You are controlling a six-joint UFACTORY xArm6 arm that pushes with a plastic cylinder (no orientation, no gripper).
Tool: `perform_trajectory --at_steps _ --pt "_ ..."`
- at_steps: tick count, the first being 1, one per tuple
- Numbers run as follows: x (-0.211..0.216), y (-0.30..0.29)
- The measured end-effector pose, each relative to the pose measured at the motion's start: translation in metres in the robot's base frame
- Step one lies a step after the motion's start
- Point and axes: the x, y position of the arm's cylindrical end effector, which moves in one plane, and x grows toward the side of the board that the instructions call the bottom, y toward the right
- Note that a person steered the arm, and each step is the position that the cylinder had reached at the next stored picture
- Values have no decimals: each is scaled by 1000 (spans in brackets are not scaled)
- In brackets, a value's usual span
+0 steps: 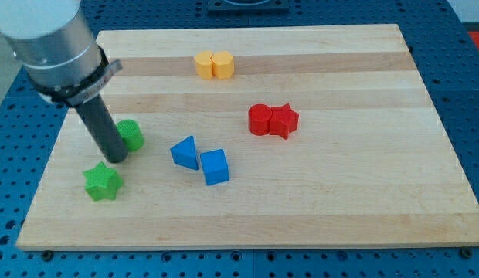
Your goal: Push the blue triangle into blue cube
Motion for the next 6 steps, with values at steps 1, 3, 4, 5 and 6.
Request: perform_trajectory --at_steps 1,3,4,5,6 --pt "-7 25" --pt "34 71" --pt "26 50" --pt "-4 32" --pt "-22 47"
